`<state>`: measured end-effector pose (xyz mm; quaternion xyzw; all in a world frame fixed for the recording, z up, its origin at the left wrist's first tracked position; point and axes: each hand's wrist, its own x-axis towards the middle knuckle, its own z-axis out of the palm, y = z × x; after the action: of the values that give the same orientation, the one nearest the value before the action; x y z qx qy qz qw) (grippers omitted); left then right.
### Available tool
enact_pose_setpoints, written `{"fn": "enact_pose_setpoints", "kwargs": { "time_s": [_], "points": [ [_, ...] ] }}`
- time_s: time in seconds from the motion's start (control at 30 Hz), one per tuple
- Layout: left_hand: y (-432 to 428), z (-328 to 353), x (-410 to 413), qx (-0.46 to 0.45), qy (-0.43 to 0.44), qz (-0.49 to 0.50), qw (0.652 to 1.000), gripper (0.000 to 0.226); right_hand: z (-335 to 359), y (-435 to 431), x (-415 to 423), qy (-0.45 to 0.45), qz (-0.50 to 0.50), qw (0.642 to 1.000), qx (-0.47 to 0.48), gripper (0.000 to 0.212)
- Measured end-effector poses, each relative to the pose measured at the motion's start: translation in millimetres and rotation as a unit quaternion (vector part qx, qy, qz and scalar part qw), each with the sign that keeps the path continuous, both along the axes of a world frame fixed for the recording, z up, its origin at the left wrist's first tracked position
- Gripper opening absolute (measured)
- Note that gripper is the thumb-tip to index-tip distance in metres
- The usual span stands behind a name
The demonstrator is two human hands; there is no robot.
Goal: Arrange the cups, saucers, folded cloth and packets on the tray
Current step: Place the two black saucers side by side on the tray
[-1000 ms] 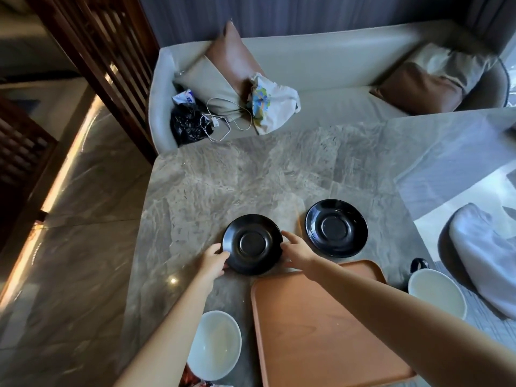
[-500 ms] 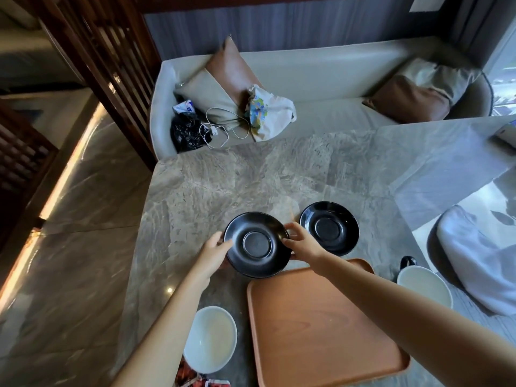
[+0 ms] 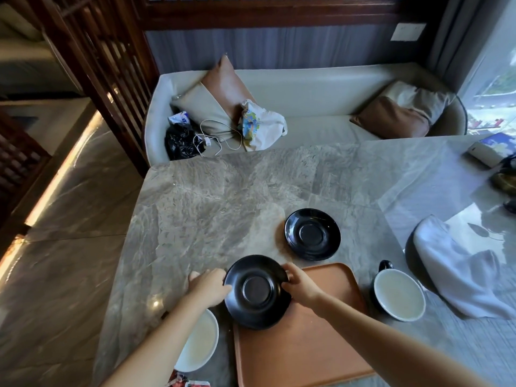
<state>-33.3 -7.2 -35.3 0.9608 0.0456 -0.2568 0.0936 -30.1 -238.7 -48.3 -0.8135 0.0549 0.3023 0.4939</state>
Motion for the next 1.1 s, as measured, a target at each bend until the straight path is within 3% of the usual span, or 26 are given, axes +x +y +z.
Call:
{"fn": "enact_pose_setpoints", "kwargs": {
  "time_s": [0.13,0.37,0.57,0.8,0.87,0.97,1.1],
  "points": [
    [-6.7,2.1,-1.5,0.044,0.002,-0.006,0.999,0.018,-2.3,0.3,-8.6,-0.007,0.016,0.999,-0.043,0.034],
    [-13.3,3.3,-6.0,0.047,0.028,-0.01,0.998,0.024,-10.1,-2.5,-10.4,-0.03,0.054,0.994,-0.091,0.032],
    [-16.0,3.2,-7.9,0.056,0.036,-0.022,0.998,0.021,-14.8,-3.7,-10.9,-0.038,0.085,0.99,-0.106,0.048],
    [-18.9,1.4,-10.6,0.06,0.041,-0.014,0.997,0.022,-20.4,-6.7,-10.1,-0.047,0.105,0.985,-0.129,0.049],
    [-19.7,1.6,-11.4,0.064,0.041,-0.015,0.997,0.022,-21.5,-8.1,-9.4,-0.053,0.122,0.978,-0.159,0.044],
    [-21.1,3.1,-13.3,0.067,0.041,-0.019,0.997,0.022,-21.5,-8.3,-10.8,-0.053,0.139,0.972,-0.184,0.019],
    [-24.2,4.0,-18.9,0.073,0.019,-0.024,0.997,0.026,-19.3,-7.5,-12.8,-0.057,0.134,0.97,-0.193,0.017]
  ]
}}
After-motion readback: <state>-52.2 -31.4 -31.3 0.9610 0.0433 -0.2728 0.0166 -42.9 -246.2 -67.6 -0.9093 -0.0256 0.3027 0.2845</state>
